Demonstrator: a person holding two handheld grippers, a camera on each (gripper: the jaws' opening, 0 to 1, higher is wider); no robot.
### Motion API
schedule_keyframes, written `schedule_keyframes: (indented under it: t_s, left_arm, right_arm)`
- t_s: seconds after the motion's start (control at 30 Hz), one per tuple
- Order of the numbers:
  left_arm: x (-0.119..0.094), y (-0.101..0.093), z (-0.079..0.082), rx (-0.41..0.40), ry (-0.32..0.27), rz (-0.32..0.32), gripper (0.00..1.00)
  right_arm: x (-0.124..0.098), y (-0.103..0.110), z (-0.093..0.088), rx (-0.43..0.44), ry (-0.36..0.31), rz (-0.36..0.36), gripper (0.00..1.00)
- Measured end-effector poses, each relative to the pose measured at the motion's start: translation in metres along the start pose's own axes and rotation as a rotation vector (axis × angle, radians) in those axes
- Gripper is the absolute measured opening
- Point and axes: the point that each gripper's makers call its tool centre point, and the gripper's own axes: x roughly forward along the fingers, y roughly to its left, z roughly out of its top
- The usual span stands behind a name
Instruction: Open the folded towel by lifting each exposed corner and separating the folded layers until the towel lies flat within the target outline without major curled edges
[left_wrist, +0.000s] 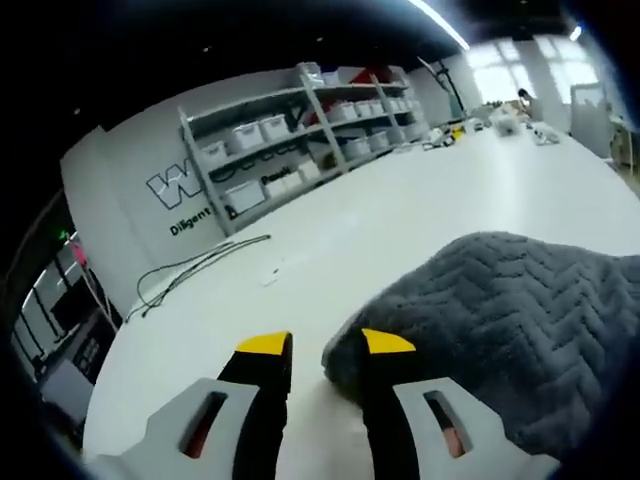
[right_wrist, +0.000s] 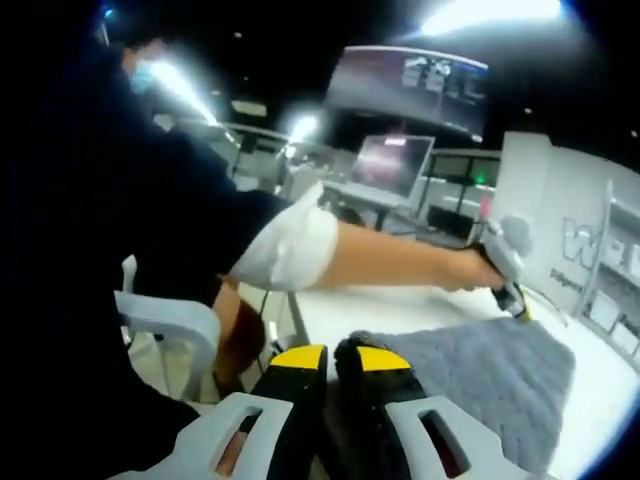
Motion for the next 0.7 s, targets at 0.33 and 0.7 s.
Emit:
schedule_keyframes:
  t_s: [0.33,0.7]
  left_arm:
    - [-0.011,0.013,0.011,-0.036,-0.006,-0.022,0.35]
    - [-0.030,0.010,0.015,-0.020,-0.031,-0.051,0.38]
  right_arm:
    - [-0.020,-0.007,0.005,0.039,-0.068,-0.002,0.09]
    - [-0.046,-0.041,0.007,0.101,-0.128,-0.073,0.15]
